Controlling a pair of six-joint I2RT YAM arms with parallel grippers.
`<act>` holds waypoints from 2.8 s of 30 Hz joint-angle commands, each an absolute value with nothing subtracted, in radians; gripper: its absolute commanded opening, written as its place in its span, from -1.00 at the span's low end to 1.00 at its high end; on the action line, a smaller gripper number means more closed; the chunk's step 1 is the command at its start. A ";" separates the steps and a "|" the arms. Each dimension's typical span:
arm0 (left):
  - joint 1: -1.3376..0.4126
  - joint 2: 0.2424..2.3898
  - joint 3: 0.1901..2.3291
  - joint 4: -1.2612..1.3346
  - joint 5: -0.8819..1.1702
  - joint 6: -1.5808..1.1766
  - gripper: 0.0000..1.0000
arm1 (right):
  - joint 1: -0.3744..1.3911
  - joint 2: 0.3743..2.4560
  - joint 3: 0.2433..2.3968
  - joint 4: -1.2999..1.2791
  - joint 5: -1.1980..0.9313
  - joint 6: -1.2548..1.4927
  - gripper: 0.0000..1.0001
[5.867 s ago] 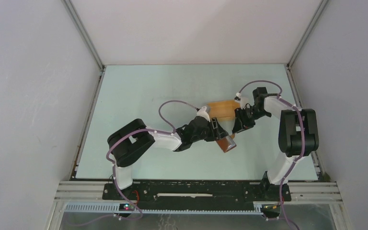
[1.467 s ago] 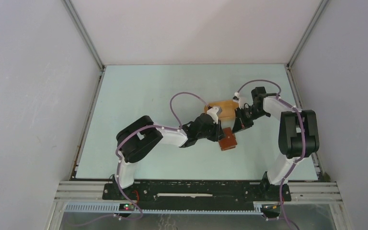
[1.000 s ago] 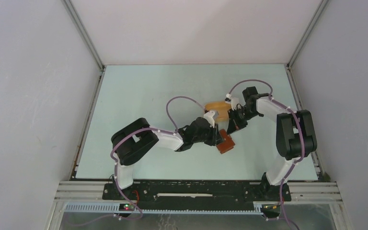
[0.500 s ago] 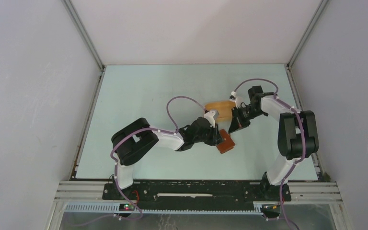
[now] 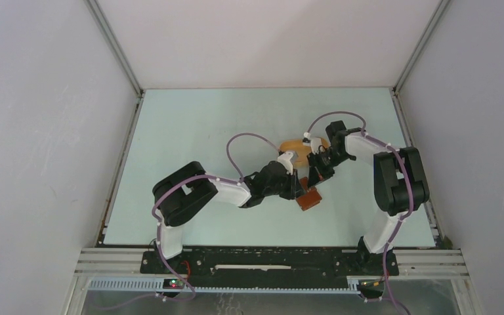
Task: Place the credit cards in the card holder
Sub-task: Close the card holder at the center of the board.
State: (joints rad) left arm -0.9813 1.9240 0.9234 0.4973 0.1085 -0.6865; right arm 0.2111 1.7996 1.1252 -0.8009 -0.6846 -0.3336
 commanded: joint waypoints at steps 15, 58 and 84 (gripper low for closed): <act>-0.968 1.935 0.857 0.467 0.088 -0.707 -0.65 | 0.264 1.804 1.131 -0.831 -0.677 -0.327 -1.00; -0.963 1.909 0.841 0.500 0.117 -0.723 -0.65 | 0.186 1.618 1.149 -0.886 -0.827 -0.510 -0.20; -0.962 1.935 0.846 0.519 0.137 -0.727 -0.66 | 0.383 1.602 1.040 -0.683 -0.353 -0.474 0.13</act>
